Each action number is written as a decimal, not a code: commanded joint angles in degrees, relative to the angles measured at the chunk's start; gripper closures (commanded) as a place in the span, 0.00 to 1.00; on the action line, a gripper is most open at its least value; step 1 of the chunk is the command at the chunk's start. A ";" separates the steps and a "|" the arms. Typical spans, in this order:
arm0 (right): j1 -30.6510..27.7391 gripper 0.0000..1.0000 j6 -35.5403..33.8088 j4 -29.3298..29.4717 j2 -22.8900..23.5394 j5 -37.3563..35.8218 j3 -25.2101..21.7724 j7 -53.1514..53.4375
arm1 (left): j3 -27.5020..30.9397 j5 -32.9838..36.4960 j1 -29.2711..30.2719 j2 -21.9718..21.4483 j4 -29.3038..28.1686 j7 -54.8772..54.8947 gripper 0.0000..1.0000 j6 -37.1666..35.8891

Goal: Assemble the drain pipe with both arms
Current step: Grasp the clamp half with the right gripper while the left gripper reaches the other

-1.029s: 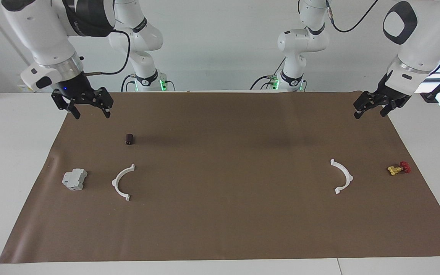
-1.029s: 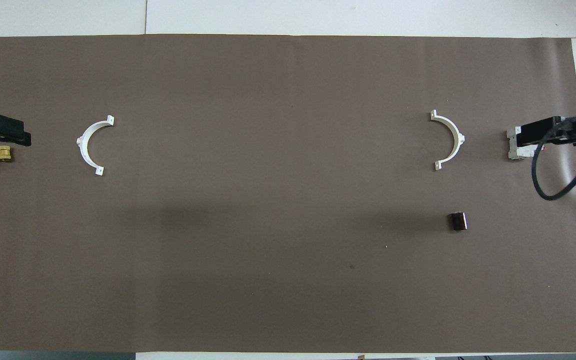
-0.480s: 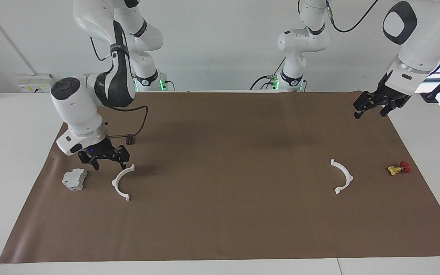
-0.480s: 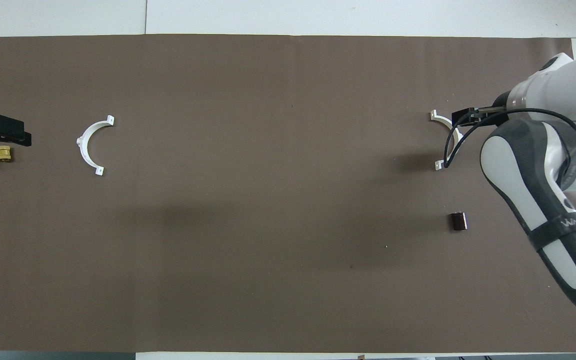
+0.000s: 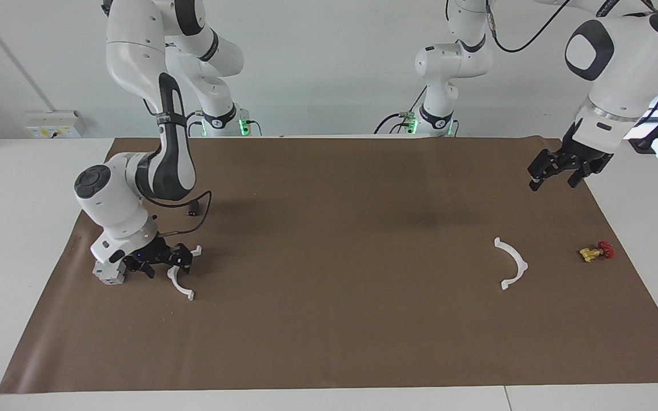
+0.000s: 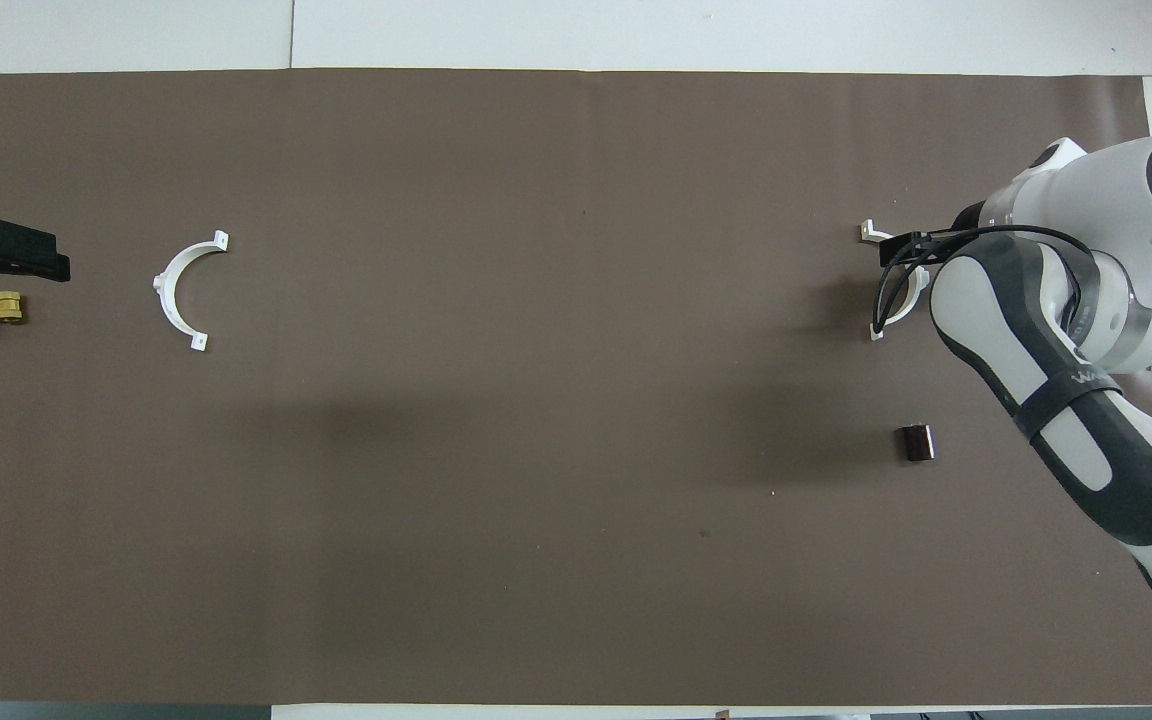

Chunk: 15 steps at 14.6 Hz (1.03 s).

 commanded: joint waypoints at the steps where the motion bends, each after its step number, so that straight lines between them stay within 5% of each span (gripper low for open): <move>1: 0.17 0.09 0.00 0.44 0.82 1.32 0.42 -1.04 | 0.06 0.37 1.03 1.18 -4.23 1.12 0.00 5.92; 6: 0.34 0.23 -0.09 0.08 0.74 -0.09 0.33 -1.66 | 0.06 0.37 1.55 5.23 -10.46 5.17 0.00 17.68; 15: -0.27 0.28 0.53 -2.29 0.12 -0.53 0.33 -3.24 | 0.06 0.37 4.02 14.36 -14.17 9.83 0.02 32.46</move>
